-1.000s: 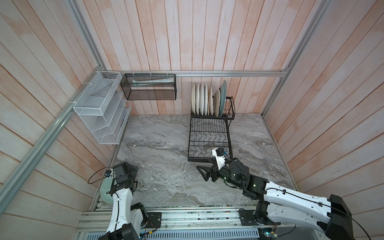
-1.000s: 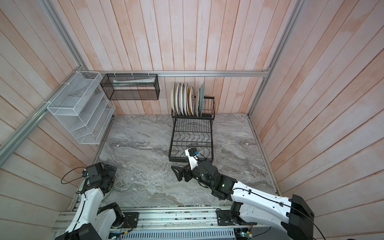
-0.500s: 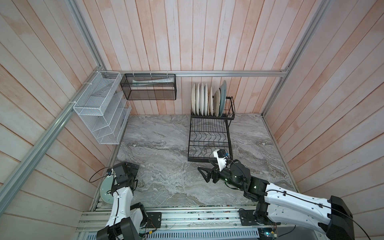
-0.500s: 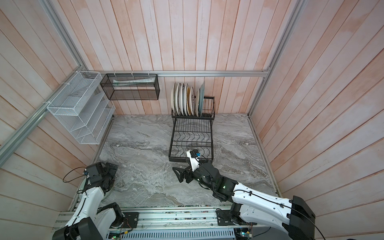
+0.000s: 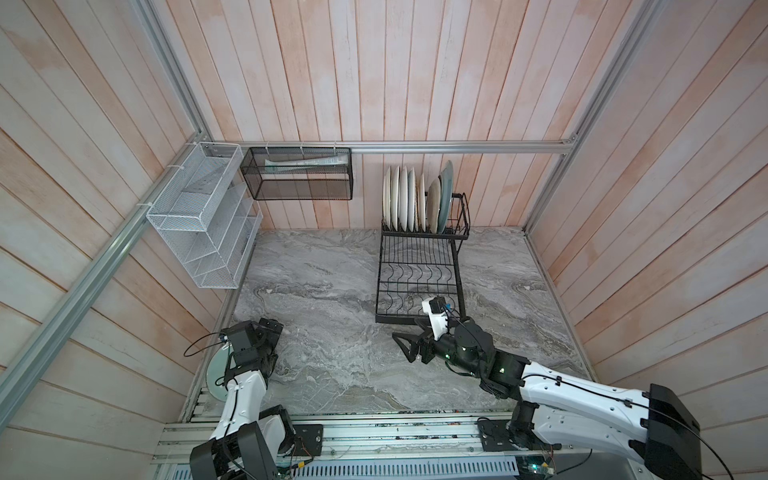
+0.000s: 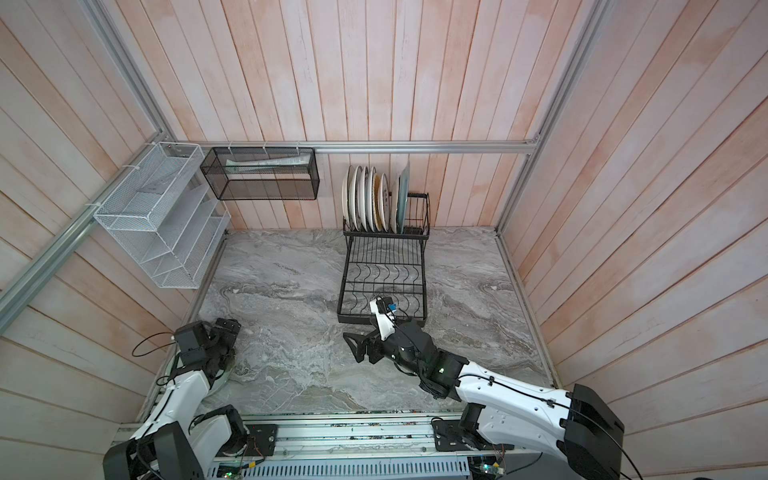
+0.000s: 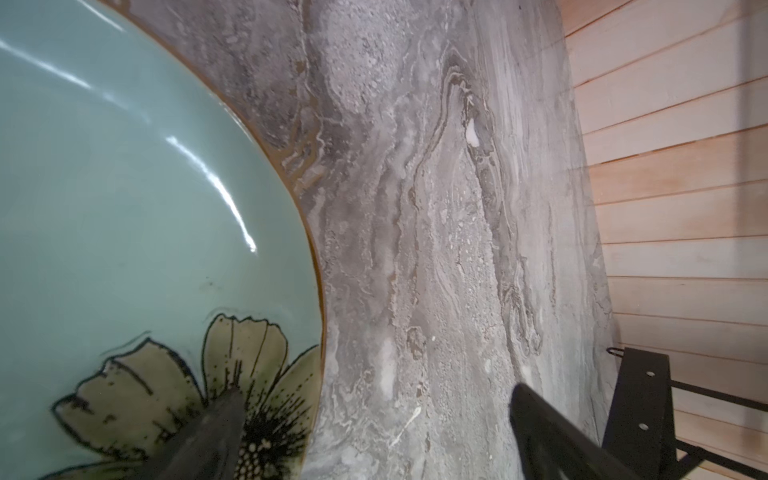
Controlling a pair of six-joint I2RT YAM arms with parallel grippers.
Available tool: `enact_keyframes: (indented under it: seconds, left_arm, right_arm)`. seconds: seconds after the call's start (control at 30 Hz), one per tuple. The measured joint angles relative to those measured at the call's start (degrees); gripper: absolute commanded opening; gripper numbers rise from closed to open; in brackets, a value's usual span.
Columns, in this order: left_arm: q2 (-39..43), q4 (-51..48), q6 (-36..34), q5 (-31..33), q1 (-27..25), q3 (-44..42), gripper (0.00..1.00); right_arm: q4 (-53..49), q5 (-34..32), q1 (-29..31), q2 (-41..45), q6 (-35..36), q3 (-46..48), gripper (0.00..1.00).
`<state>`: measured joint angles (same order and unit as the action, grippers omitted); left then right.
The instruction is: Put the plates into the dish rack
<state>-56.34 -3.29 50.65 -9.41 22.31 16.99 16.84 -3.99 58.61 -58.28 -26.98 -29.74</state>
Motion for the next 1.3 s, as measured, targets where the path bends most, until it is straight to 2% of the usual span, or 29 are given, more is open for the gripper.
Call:
enact_keyframes:
  seconds: [0.1,0.3,0.5,0.77,0.93,1.13,1.2,1.3]
  left_arm:
    - [-1.2,1.9,0.2,-0.9,-1.3,0.0,1.00]
    - [-3.8,6.2,2.4,-1.4,-7.5,0.0,1.00]
    - [-8.6,11.5,6.1,-0.7,-17.7,1.1,1.00]
    - [-19.1,18.0,11.9,1.2,-32.4,6.5,1.00]
    - [-25.9,20.6,14.6,2.0,-38.9,11.4,1.00]
    - [-28.8,18.8,14.4,1.3,-41.0,15.4,1.00]
    - [-26.6,15.7,12.8,1.4,-41.0,15.8,1.00]
    - [-18.6,10.4,8.3,1.7,-40.4,15.8,1.00]
  right_arm:
    - [0.3,0.7,-0.3,-1.9,0.0,-0.3,0.98]
    - [1.6,2.2,-1.0,-4.9,-0.4,-0.7,0.98]
    - [2.3,2.9,-1.4,-6.4,-0.7,-1.3,0.98]
    - [2.8,3.0,-1.8,-6.6,-1.0,-1.5,0.98]
    - [2.8,3.0,-2.0,-6.6,-1.3,-1.5,0.98]
    - [2.7,3.0,-2.2,-6.5,-1.4,-1.5,0.98]
    - [2.7,3.0,-2.3,-6.1,-1.4,-1.5,0.98]
    - [2.7,3.0,-2.6,-5.2,-1.4,-1.4,0.98]
